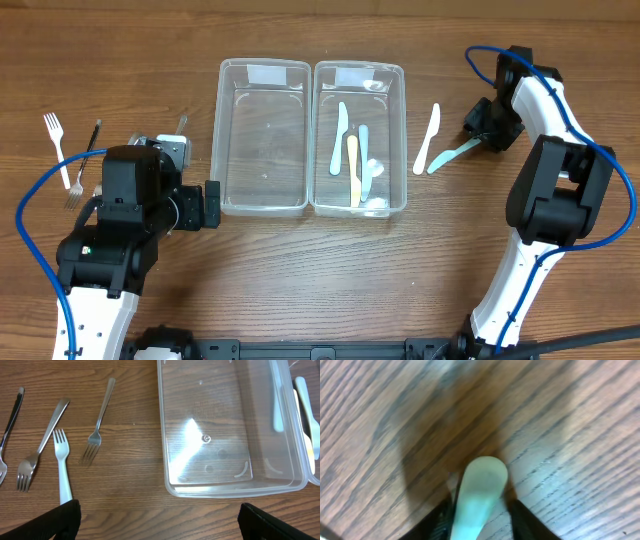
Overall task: Pack container
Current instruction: 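Grasp the light-blue knife near the right edge with right gripper, then place the light-blue knife into the right container and release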
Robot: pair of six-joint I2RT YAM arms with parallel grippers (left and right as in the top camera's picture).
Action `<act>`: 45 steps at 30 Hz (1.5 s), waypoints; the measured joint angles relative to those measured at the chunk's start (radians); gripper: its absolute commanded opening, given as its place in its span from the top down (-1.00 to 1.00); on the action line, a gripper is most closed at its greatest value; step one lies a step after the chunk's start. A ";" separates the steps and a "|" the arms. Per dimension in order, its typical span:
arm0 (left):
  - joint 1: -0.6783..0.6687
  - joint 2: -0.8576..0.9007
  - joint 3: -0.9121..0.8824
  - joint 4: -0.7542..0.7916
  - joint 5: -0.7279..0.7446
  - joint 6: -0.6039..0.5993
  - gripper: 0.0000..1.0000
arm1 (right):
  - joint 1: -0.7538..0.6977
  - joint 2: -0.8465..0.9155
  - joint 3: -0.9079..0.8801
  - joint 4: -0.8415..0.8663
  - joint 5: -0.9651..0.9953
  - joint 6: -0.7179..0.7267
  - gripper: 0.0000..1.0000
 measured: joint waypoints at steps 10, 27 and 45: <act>0.000 0.000 0.000 0.000 0.000 0.000 -1.00 | -0.004 0.000 0.000 -0.002 -0.003 -0.001 0.65; 0.000 0.000 0.000 0.000 0.000 0.000 -1.00 | 0.014 -0.011 0.025 -0.057 -0.015 -0.028 0.92; 0.000 0.000 0.000 0.000 0.000 0.000 -1.00 | 0.541 -0.459 0.129 -0.090 -0.031 -0.100 0.92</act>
